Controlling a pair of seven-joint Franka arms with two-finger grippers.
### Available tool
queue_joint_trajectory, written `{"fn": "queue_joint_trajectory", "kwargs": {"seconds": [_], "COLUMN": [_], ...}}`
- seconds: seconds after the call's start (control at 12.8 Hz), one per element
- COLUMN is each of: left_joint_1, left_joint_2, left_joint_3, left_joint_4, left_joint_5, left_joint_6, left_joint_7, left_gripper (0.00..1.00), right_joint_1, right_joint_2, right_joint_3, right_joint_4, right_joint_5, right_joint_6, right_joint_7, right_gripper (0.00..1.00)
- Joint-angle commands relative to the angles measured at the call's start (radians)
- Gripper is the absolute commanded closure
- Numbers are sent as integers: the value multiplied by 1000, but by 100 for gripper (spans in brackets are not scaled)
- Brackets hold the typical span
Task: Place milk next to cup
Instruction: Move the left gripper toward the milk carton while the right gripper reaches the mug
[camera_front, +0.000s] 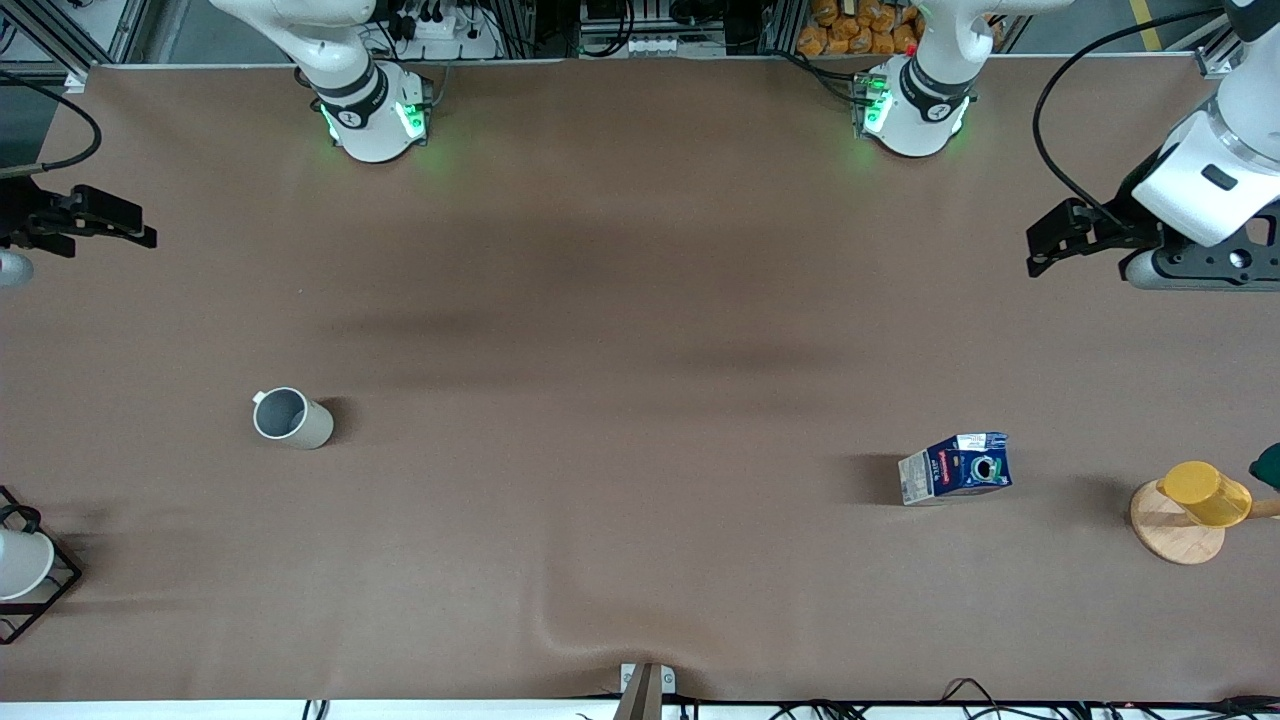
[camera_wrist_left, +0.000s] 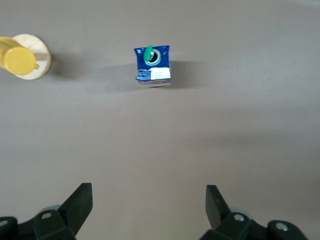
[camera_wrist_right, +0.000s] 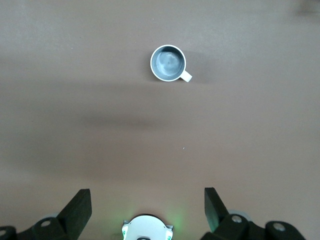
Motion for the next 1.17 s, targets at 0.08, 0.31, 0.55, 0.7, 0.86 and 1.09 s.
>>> {"fn": "queue_joint_trajectory", "kwargs": {"seconds": [0.08, 0.31, 0.55, 0.7, 0.86, 1.09], "left_joint_1": [7, 18, 26, 27, 27, 24], "left_joint_2": [11, 14, 18, 34, 62, 143], "left_joint_3": [2, 3, 6, 6, 5, 6], "left_joint_4": [36, 38, 33, 28, 28, 39], "left_joint_5": [35, 35, 34, 23, 19, 28], "left_joint_6": [-32, -32, -32, -32, -32, 12], "left_joint_7": [12, 12, 8, 6, 8, 14], "left_gripper": [0, 0, 0, 0, 0, 0], "right_joint_1": [-15, -13, -15, -13, -7, -19], "right_joint_2": [-16, -16, -16, -15, -2, 50], "right_joint_3": [7, 7, 6, 6, 7, 7], "right_joint_4": [-15, -15, -15, -15, -12, 3], "right_joint_5": [16, 16, 16, 14, 14, 13], "right_joint_6": [-3, -3, -4, -12, -76, -115], "right_joint_7": [-5, -5, -5, -6, -6, -6], "right_gripper": [0, 0, 0, 0, 0, 0]}}
